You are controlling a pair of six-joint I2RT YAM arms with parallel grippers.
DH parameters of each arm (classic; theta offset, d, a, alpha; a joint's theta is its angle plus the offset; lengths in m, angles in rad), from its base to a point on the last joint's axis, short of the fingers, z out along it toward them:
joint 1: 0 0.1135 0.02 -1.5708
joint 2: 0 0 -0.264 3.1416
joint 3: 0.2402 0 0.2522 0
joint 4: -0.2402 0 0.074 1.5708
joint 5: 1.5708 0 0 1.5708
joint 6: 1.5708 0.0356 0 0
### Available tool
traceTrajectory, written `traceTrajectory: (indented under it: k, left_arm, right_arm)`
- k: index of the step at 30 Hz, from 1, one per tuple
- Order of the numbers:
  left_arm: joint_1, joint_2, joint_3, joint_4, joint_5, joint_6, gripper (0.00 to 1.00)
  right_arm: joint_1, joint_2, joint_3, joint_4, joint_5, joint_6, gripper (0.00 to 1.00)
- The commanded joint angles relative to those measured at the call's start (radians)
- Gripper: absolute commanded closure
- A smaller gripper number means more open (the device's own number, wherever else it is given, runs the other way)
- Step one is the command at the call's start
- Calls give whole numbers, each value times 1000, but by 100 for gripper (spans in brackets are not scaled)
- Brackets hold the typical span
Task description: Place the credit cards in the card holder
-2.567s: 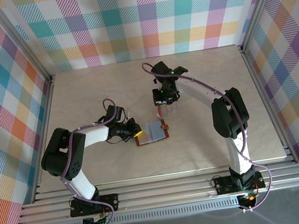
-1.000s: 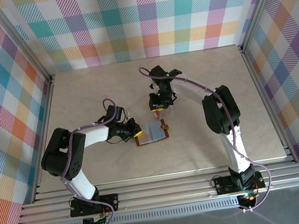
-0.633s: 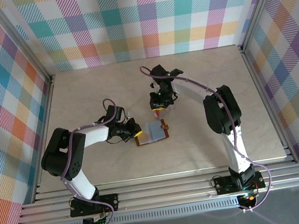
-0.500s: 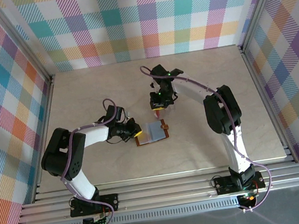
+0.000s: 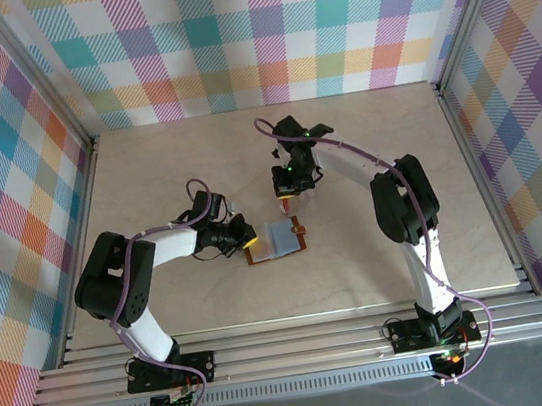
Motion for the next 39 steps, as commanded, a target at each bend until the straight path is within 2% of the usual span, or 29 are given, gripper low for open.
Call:
traceTrajectory:
  k: [1,3,6,13,17,39]
  left_arm:
    - [-12,35,-32,-139,-53,14,100]
    - [-12,35,-32,-139,-51,14,100]
    - [-12,35,-33,-139,-50,14,100]
    - [-12,36,-32,-140,-51,14,100]
    - [-12,42,-31,-140,-51,15,100]
    - [-8,40,-32,-139,-47,15,100]
  right_arm:
    - [-6,-57,-18,3,-18,9,97]
    - [-9,-59,-21,2,-15,7,96]
    - [-9,-44,-3,-23,9,1,74]
    - [-8,11,32,-46,12,-4,57]
    - [-5,29,49,-51,12,-7,54]
    - [31,152,194,-145,44,-26,51]
